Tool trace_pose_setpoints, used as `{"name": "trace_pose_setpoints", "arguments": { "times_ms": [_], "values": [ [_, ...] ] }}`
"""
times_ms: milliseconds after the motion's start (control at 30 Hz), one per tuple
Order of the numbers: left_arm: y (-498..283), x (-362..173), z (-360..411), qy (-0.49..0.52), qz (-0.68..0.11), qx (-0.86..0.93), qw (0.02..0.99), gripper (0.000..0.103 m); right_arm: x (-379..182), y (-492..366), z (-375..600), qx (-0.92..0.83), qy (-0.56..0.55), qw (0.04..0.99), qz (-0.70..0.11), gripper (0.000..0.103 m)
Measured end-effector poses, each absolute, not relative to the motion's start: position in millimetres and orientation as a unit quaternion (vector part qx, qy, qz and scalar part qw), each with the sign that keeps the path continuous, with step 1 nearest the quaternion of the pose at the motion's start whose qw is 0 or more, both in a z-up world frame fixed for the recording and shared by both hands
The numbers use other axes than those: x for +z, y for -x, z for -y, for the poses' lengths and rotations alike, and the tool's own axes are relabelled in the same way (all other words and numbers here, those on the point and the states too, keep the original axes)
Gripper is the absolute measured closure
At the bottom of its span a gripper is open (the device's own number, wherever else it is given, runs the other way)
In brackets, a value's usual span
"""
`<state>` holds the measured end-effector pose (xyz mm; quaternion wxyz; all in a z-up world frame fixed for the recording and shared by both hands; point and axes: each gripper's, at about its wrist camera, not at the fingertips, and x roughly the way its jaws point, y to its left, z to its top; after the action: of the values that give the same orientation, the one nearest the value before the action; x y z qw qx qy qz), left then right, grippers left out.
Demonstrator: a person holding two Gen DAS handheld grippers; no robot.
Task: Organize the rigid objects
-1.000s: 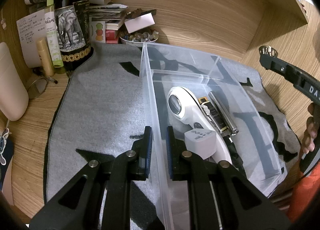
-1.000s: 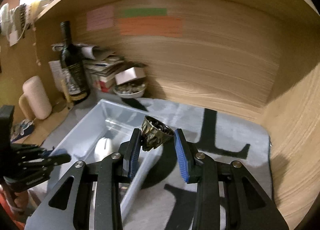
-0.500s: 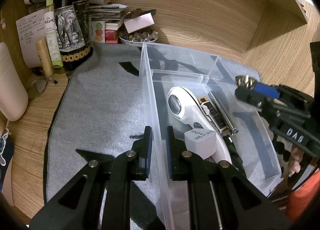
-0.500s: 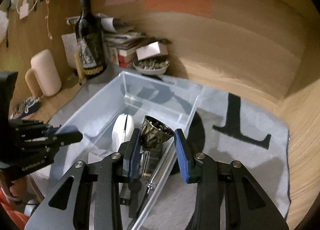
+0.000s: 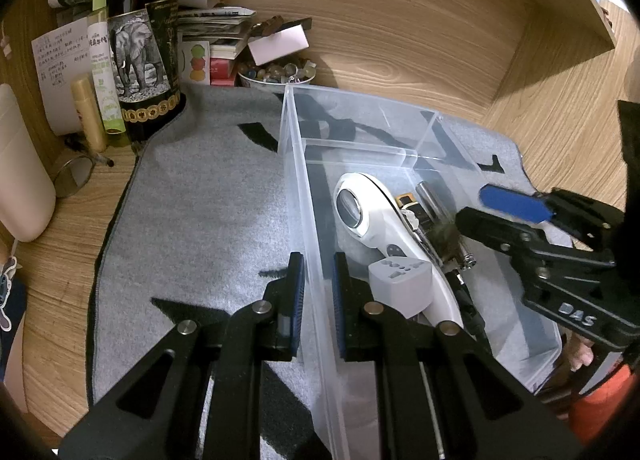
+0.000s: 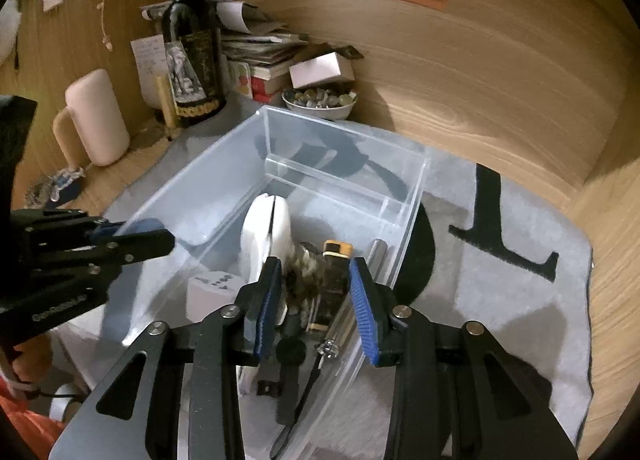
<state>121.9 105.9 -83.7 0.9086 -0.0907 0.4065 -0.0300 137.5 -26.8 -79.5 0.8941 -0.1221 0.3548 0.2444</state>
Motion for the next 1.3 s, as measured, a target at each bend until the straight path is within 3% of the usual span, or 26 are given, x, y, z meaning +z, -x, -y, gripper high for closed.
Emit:
{"name": "trace_pose_setpoints", "arguments": {
  "times_ms": [100, 267, 333, 400, 467, 533, 600, 733, 933, 1033, 1300],
  "values": [
    [-122.9, -83.6, -107.5, 0.091, -0.409, -0.032, 0.908, 0.091, -70.9, -131.2, 30.2, 0.245, 0.112, 0.902, -0.338, 0.050],
    [-124.5, -86.0, -110.5, 0.090, -0.416, -0.024, 0.904, 0.086, -57.4, -121.4, 38.4, 0.244, 0.104, 0.911, -0.316, 0.047],
    [-125.7, -87.3, -112.7, 0.094, -0.421, -0.024, 0.902, 0.070, -53.5, -116.4, 42.6, 0.242, 0.100, 0.914, -0.309, 0.043],
    [-123.5, -85.4, -113.8, 0.092, -0.419, -0.021, 0.903, 0.063, -50.4, -112.4, 46.3, 0.238, 0.097, 0.919, -0.299, 0.033],
    [-119.5, -80.1, -113.2, 0.082, -0.410, -0.014, 0.908, 0.058, -45.1, -104.6, 52.8, 0.231, 0.091, 0.927, -0.283, 0.031],
    [-113.8, -71.1, -113.8, 0.082, -0.396, -0.010, 0.914, 0.046, -40.1, -99.2, 58.6, 0.228, 0.084, 0.931, -0.274, 0.027],
    [-108.4, -61.8, -113.7, 0.082, -0.382, -0.009, 0.921, 0.039, -35.0, -93.1, 65.5, 0.224, 0.073, 0.936, -0.263, 0.020],
    [-90.9, -37.8, -106.6, 0.070, -0.339, -0.007, 0.938, 0.024, -25.4, -79.1, 78.0, 0.211, 0.060, 0.946, -0.238, 0.018],
    [-60.9, -7.9, -87.5, 0.046, -0.270, -0.002, 0.962, 0.008, -16.4, -58.1, 95.2, 0.193, 0.045, 0.959, -0.202, 0.005],
    [-45.8, 2.2, -79.3, 0.038, -0.235, 0.015, 0.971, 0.004, -11.5, -46.0, 102.9, 0.186, 0.039, 0.965, -0.181, 0.000],
    [-19.9, 13.1, -56.9, 0.017, -0.179, 0.029, 0.983, 0.001, -9.2, -22.4, 115.8, 0.168, 0.031, 0.974, -0.148, 0.000]
  ]
}}
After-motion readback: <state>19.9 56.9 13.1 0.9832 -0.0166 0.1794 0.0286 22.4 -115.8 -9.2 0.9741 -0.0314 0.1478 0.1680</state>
